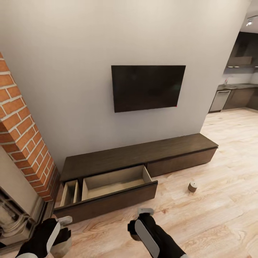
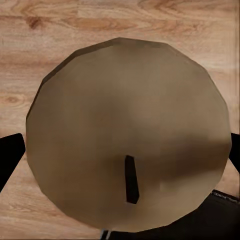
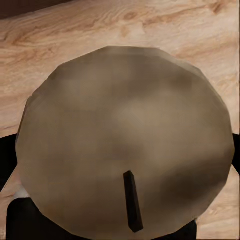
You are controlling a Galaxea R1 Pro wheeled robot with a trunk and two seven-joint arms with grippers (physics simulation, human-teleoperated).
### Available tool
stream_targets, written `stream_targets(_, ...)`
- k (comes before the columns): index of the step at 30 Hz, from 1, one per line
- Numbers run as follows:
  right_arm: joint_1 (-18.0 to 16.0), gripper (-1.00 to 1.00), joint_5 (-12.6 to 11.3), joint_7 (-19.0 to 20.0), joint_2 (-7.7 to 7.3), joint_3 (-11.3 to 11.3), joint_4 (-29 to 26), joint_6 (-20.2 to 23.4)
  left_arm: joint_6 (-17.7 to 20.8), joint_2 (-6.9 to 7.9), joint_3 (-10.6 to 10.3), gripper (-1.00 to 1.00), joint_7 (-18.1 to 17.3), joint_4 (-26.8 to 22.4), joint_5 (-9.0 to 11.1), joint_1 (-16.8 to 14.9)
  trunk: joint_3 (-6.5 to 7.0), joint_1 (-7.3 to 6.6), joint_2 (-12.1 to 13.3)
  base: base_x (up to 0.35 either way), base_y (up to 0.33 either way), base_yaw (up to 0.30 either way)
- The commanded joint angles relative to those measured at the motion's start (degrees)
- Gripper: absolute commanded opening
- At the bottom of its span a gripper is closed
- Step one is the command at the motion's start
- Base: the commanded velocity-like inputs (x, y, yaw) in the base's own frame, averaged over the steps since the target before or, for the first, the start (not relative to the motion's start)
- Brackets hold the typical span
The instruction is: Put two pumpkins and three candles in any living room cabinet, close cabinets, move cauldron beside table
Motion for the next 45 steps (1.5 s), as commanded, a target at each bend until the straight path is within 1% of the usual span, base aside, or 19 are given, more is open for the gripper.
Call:
stream_targets(1,-0.08,-1.00,-0.63,-0.79,0.01,-1.63,-0.77,0.67,2.75,0.04,0.04,-1.00,-0.02,-2.51,-0.07,-0.01,-0.01,-0.01,0.02,0.000,0.000,0.000)
stream_targets(3,-0.17,-1.00,-0.58,-1.69,0.01,-3.19,-1.92,1.25,5.60,0.00,0.05,-1.00,-0.06,-5.40,-0.06,-0.03,-0.01,-0.01,0.02,0.000,0.000,0.000)
stream_targets(7,-0.16,-1.00,-0.59,-1.79,0.01,-4.24,-2.83,1.49,6.95,-0.35,0.07,-1.00,-0.07,-7.07,-0.06,-0.04,-0.01,-0.01,0.02,0.000,0.000,0.000)
stream_targets(19,-0.15,-1.00,-0.59,-2.09,0.01,-4.44,-3.33,1.37,6.86,-0.59,0.10,-1.00,-0.08,-7.37,-0.04,-0.05,-0.01,-0.01,0.02,0.000,0.000,0.005)
stream_targets(26,-0.15,-1.00,-0.30,-2.38,0.01,-4.31,-3.39,1.54,6.89,-0.59,0.10,-1.00,-0.15,-7.32,0.02,-0.05,-0.01,-0.01,0.02,-0.030,0.021,0.226)
stream_targets(28,-0.15,-1.00,-0.22,-2.39,0.01,-4.28,-3.38,1.58,6.92,-0.59,0.05,-1.00,-1.03,-7.32,0.01,-0.05,-0.01,-0.01,0.02,-0.005,0.003,0.286)
stream_targets(32,-0.15,-1.00,-0.14,-2.40,0.01,-4.19,-3.40,1.53,7.15,-0.59,-0.01,-1.00,-4.60,-7.31,-0.05,-0.05,-0.02,-0.01,0.02,-0.001,0.001,0.257)
stream_targets(35,-0.15,-1.00,-0.16,-2.31,0.01,-4.02,-3.40,1.53,7.13,-0.47,0.01,-1.00,-5.90,-7.31,-0.06,-0.05,-0.02,-0.01,0.02,0.000,0.000,0.088)
stream_targets(42,-0.15,-1.00,-0.16,-2.26,0.01,-3.97,-3.60,1.48,7.17,-0.33,0.08,-1.00,-6.47,-7.31,-0.02,-0.05,-0.03,-0.01,0.02,0.082,0.000,0.006)
stream_targets(44,-0.15,-1.00,-0.16,-2.40,0.01,-3.80,-4.99,1.62,7.31,-0.23,0.10,-1.00,-7.69,-7.31,0.01,-0.05,-0.03,-0.01,0.02,0.262,0.000,0.001)
stream_targets(45,-0.15,-1.00,-0.16,-2.43,0.01,-3.74,-6.10,1.76,7.45,-0.17,0.10,-1.00,-8.90,-7.31,0.02,-0.05,-0.03,-0.01,0.02,0.274,0.000,0.000)
